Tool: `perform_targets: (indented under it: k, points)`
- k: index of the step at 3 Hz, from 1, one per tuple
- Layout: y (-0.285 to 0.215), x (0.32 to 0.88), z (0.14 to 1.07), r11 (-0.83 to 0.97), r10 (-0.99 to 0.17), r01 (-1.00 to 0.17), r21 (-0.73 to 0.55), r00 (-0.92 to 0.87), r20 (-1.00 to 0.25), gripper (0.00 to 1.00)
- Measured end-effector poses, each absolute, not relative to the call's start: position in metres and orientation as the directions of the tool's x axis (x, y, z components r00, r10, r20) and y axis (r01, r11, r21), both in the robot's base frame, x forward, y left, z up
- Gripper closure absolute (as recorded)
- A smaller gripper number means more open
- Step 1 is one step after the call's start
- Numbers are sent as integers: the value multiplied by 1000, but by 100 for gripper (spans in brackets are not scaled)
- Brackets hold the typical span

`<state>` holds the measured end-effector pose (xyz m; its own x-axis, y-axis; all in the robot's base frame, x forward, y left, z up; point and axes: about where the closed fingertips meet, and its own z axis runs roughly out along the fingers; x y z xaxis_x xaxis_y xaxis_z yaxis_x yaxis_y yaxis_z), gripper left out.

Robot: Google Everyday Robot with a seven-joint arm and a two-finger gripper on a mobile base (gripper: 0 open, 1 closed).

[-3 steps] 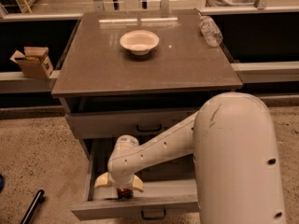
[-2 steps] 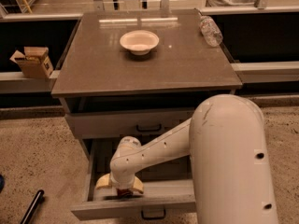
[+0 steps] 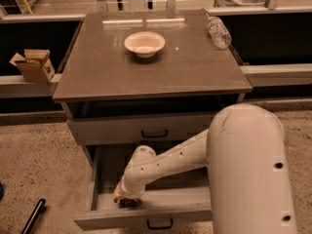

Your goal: Pick coke can from middle drawer and place on counter

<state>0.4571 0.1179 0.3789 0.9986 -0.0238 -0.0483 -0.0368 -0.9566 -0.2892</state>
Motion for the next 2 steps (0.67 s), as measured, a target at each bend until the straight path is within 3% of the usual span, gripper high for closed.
perform_targets:
  k: [1, 2]
  points:
    - [131, 463, 422, -840, -99, -126, -528, 992, -79, 73]
    - [147, 466, 465, -699, -131, -229, -678, 972, -194, 96]
